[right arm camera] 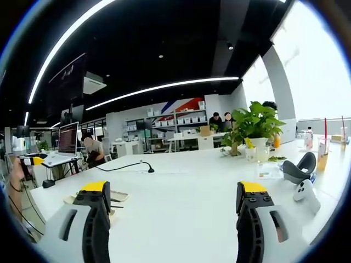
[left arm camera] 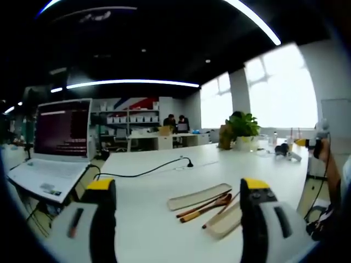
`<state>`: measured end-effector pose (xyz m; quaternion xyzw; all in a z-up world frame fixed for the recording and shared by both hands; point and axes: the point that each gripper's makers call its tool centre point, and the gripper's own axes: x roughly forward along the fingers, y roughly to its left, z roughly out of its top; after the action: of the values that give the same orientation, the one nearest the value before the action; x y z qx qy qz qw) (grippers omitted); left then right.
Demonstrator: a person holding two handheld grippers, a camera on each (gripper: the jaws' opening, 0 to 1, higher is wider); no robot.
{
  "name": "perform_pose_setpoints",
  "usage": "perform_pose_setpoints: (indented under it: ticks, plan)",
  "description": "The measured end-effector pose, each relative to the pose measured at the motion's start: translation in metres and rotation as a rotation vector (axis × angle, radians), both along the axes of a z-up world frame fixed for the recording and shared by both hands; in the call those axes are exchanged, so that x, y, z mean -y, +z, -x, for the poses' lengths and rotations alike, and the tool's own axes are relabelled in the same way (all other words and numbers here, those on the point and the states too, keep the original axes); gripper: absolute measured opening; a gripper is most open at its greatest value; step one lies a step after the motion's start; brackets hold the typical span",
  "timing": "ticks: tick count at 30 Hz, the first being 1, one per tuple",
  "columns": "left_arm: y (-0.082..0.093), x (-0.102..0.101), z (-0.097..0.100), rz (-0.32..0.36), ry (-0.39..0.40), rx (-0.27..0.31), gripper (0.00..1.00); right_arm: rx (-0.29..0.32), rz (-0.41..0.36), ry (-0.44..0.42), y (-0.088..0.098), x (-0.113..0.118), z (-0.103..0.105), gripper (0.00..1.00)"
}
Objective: Arrange the utensils inside the cutlery case until each visible utensil rests in its matching compartment.
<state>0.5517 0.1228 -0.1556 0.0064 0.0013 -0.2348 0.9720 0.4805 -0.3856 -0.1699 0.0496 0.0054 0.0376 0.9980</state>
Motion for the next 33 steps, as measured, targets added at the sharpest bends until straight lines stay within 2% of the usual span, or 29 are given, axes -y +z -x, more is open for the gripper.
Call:
perform_pose_setpoints:
  ticks: [33]
  plan:
    - [-0.0026, 0.0019, -0.0015, -0.005, -0.007, -0.009, 0.99, -0.023, -0.008, 0.011, -0.0053, -0.0023, -0.0034, 0.99]
